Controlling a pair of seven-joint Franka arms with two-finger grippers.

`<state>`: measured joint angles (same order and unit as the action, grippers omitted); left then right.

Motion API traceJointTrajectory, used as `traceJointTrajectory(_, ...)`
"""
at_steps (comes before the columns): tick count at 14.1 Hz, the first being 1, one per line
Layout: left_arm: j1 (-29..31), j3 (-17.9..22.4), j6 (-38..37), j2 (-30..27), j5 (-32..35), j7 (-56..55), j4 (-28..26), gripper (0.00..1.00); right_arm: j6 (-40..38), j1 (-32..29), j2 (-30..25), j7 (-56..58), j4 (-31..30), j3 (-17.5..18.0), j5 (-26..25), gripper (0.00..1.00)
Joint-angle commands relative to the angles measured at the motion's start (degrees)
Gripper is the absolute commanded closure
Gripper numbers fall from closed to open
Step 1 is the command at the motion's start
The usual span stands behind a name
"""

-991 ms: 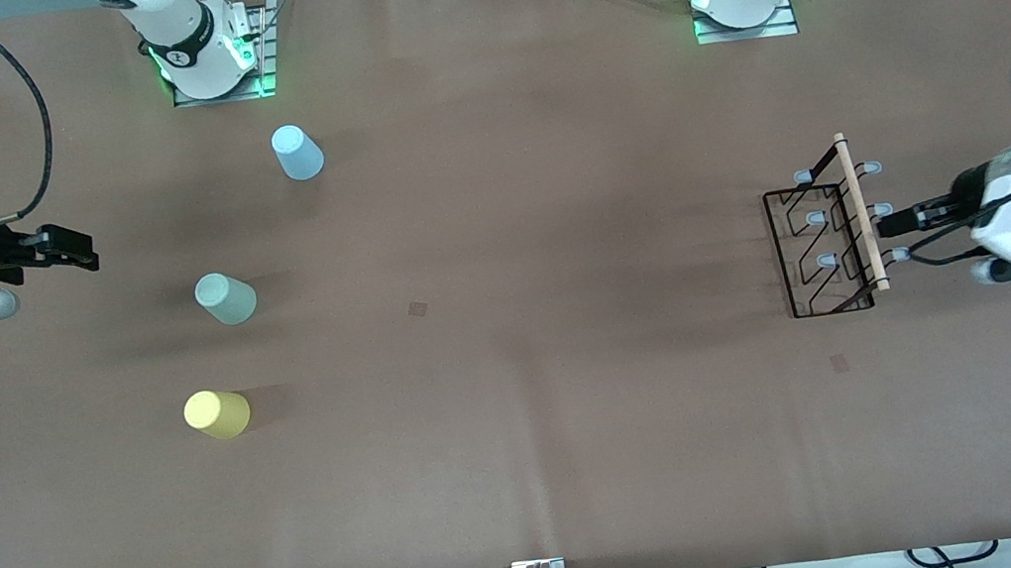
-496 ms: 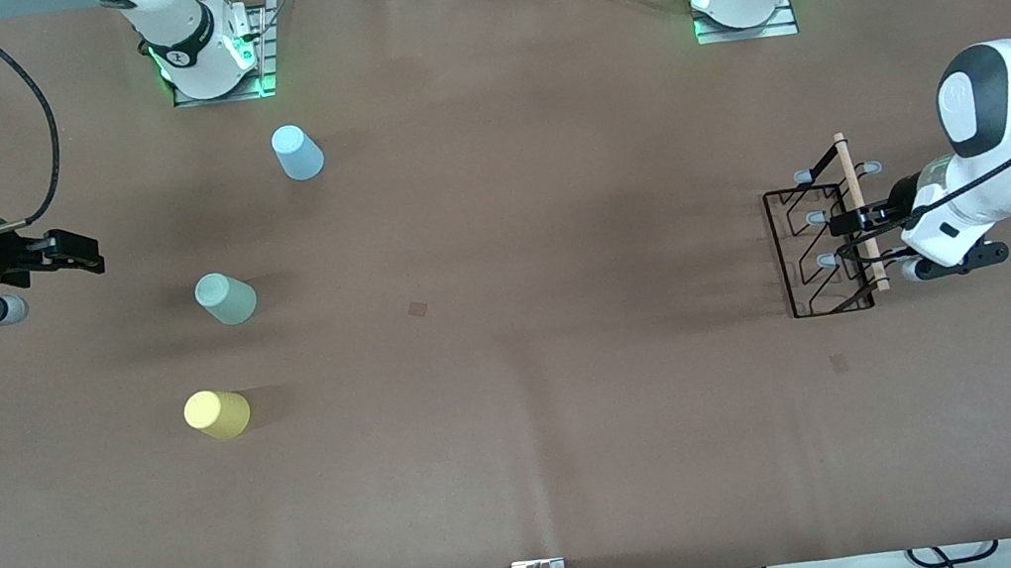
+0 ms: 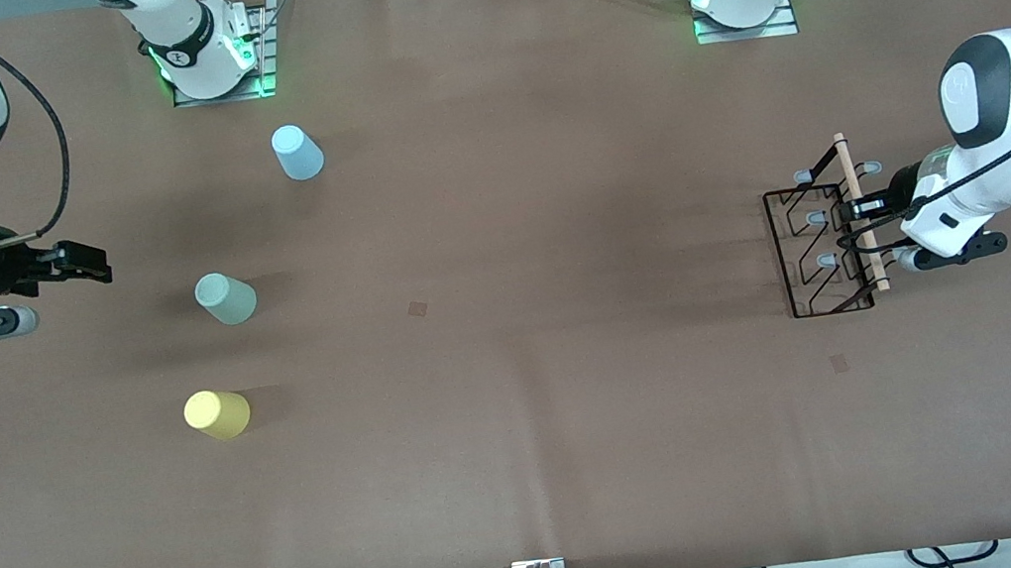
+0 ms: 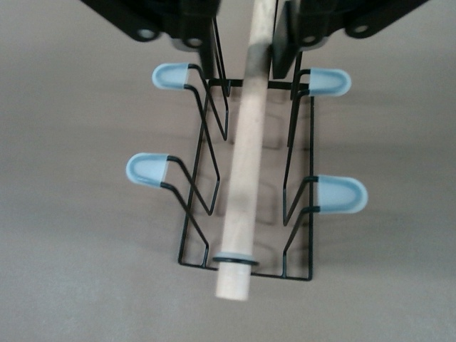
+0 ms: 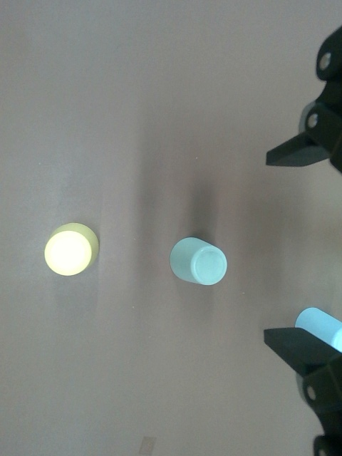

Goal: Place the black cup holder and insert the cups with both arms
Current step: 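Grasp the rack handle with the left gripper while the right gripper grasps the teal cup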

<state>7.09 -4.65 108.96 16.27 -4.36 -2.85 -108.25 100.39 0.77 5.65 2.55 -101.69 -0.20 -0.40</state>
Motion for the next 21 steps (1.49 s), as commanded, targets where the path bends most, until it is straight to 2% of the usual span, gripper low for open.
traceJointTrajectory(1, 1.4, -0.1, -1.1, -1.8, 0.5, 2.6, -1.5, 0.67, 2.2, 0.2, 0.1, -0.3, -2.3, 0.0, 0.2, 0.0)
traceJointTrajectory(2, 1.8, -0.1, -1.0, -1.5, 0.5, 3.0, -1.5, 0.68, 2.2, 0.5, 0.2, -0.3, -3.0, 0.0, 0.3, 0.0)
traceJointTrajectory(5, 3.0, 0.0, -1.0, -1.4, 0.5, 3.1, -1.5, 0.8, 2.5, 3.3, 3.0, -2.7, -3.0, 0.0, 0.3, 0.0)
traceJointTrajectory(7, 3.1, 0.0, -0.9, -1.2, 0.5, 3.1, -1.5, 0.83, 4.0, 4.6, 4.4, -2.8, -3.6, 0.0, 0.4, 0.0)
traceJointTrajectory(12, 3.3, -0.1, -0.1, 0.0, 0.4, 3.1, -1.7, 0.83, 16.4, 5.2, 5.3, -3.4, -14.2, 0.0, 0.4, 0.0)
traceJointTrajectory(15, 3.6, -0.1, 0.0, 0.0, 0.2, 2.9, -2.0, 0.99, 18.9, 5.0, 8.2, -3.6, -16.1, 0.0, 0.7, 0.0)
traceJointTrajectory(18, 3.6, -0.2, -0.8, -0.4, 0.1, 2.3, -0.8, 0.99, 19.3, 4.7, 11.0, -3.6, -16.1, 0.0, 4.3, 0.0)
traceJointTrajectory(21, 3.0, -0.3, -4.2, -0.4, -0.4, 2.1, 2.9, 0.99, 20.9, 4.7, 12.8, -3.5, -16.1, 0.0, 5.1, 0.0)
